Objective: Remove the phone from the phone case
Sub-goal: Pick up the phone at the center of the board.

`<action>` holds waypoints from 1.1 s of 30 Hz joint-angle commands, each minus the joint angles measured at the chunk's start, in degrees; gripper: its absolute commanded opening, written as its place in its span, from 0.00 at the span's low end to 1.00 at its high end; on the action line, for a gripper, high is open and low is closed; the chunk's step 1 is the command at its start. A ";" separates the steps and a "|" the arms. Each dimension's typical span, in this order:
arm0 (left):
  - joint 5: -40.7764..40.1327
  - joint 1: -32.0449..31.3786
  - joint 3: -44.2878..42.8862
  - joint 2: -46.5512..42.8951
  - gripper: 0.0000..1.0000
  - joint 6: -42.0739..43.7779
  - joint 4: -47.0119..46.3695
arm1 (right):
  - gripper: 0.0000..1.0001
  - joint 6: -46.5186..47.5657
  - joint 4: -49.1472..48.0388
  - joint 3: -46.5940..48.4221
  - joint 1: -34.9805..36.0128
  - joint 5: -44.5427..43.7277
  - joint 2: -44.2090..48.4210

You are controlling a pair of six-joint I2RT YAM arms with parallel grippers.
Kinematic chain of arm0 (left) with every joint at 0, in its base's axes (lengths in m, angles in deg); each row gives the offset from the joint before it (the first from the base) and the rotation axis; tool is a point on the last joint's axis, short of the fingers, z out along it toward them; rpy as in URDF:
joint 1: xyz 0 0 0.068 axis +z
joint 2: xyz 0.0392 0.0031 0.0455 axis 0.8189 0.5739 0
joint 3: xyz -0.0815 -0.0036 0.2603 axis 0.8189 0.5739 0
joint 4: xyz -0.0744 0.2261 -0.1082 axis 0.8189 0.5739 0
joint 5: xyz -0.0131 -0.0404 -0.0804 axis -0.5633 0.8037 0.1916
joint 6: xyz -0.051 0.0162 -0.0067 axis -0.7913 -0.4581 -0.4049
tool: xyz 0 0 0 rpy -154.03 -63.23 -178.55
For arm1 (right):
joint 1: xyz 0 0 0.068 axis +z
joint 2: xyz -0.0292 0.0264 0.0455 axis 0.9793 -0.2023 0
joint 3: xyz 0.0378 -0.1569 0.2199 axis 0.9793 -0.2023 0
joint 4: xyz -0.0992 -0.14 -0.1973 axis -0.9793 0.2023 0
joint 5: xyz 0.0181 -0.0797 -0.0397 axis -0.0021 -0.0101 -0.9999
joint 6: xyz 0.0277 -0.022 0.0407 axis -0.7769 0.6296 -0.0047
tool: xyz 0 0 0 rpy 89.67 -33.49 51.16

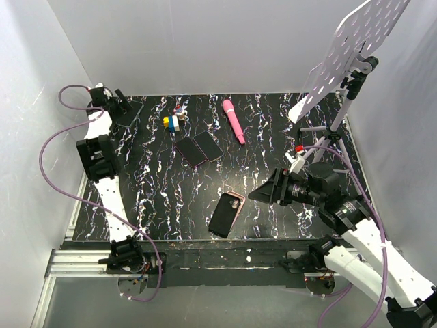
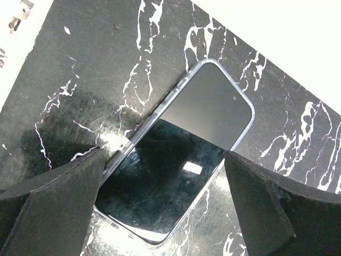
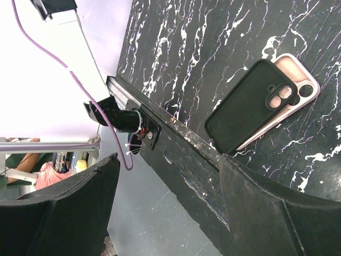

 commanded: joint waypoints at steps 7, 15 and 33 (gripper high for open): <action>-8.36 -7.72 5.08 -5.20 0.98 8.90 14.63 | 0.81 -2.19 -0.61 -2.29 -0.49 0.36 6.88; -17.42 -10.63 -0.52 -0.73 0.98 11.63 22.89 | 0.81 -2.45 1.24 -2.29 -0.49 -0.87 9.08; -14.19 -13.96 25.85 -18.87 0.29 3.29 25.82 | 0.81 -2.89 3.52 -1.06 -0.58 -2.44 14.43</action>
